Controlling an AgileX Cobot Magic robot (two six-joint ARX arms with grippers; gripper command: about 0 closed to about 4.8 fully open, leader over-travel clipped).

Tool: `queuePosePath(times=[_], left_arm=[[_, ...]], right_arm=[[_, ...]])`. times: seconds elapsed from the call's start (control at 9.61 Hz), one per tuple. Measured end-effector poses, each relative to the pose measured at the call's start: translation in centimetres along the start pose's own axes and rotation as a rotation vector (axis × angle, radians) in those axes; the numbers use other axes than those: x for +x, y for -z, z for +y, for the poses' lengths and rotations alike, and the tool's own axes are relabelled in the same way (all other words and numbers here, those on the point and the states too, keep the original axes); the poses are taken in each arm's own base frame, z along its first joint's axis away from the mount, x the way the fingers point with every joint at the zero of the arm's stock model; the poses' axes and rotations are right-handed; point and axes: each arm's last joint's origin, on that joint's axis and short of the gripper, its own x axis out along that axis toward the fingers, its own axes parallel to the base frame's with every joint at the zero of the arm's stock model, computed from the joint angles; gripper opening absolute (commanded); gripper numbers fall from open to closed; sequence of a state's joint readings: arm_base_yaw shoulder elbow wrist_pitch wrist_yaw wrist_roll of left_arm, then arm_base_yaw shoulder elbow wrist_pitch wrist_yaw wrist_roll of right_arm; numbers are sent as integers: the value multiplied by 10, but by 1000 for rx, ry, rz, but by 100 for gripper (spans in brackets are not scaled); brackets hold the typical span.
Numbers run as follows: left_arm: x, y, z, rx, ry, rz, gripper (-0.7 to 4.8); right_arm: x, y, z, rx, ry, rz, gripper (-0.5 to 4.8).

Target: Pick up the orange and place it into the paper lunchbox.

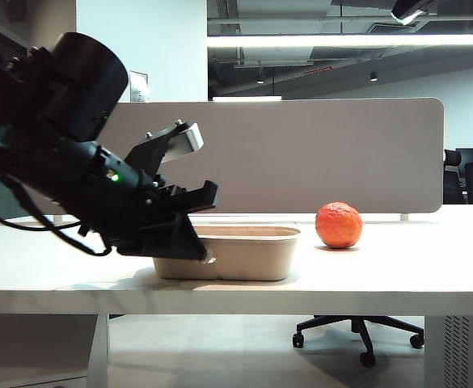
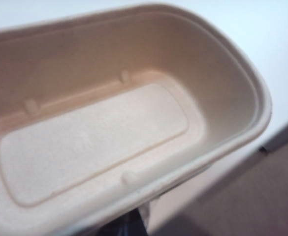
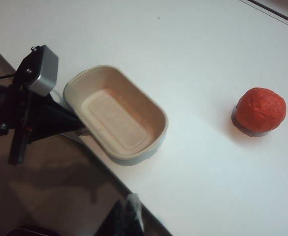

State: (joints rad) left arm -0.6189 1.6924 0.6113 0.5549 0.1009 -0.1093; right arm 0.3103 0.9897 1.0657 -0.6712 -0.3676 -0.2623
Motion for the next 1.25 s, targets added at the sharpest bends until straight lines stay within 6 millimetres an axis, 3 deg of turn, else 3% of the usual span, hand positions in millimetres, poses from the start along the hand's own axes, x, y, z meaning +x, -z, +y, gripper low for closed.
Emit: queuePosePath(times=[0.1, 0.73, 1.04, 1.25], left_arm=[[19, -14, 11, -14, -37, -27, -6], [19, -17, 28, -38, -84, -40, -6], [29, -37, 29, -31, -73, -98, -6], [30, -37, 28, -34, -57, -65, -6]], right_arm=[[0, 0, 0, 0, 0, 0, -5], [0, 0, 0, 0, 0, 0, -5], [-4, -1, 1, -4, 3, -11, -5], [-4, -1, 1, -4, 4, -12, -5]])
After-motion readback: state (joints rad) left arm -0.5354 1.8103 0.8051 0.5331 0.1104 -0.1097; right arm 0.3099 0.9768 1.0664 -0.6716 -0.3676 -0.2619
